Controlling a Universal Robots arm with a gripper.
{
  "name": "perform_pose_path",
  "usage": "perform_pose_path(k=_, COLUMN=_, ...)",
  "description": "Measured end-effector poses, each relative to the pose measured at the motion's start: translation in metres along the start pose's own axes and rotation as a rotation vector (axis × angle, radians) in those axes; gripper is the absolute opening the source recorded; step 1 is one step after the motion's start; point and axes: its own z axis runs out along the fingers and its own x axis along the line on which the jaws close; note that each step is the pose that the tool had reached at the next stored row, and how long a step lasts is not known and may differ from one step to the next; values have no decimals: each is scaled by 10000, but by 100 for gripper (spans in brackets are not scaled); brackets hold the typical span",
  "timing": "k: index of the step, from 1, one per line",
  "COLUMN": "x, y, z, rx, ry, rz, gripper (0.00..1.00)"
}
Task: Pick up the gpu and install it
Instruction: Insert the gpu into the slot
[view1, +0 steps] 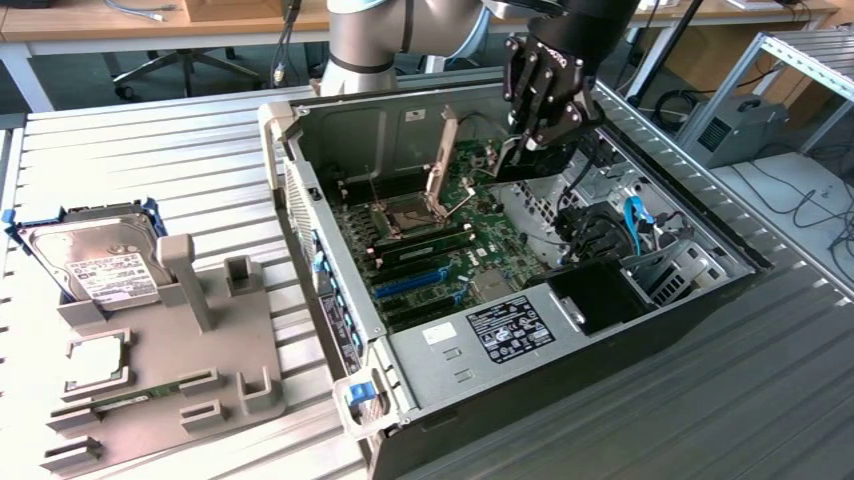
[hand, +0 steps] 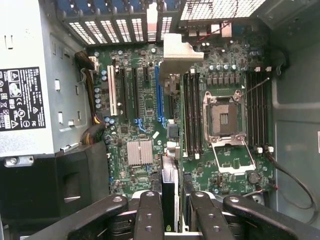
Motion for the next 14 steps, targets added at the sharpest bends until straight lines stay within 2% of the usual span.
perform_pose_path(k=14, x=0, y=0, z=0, rx=-11, ry=12, rz=-459, gripper=26)
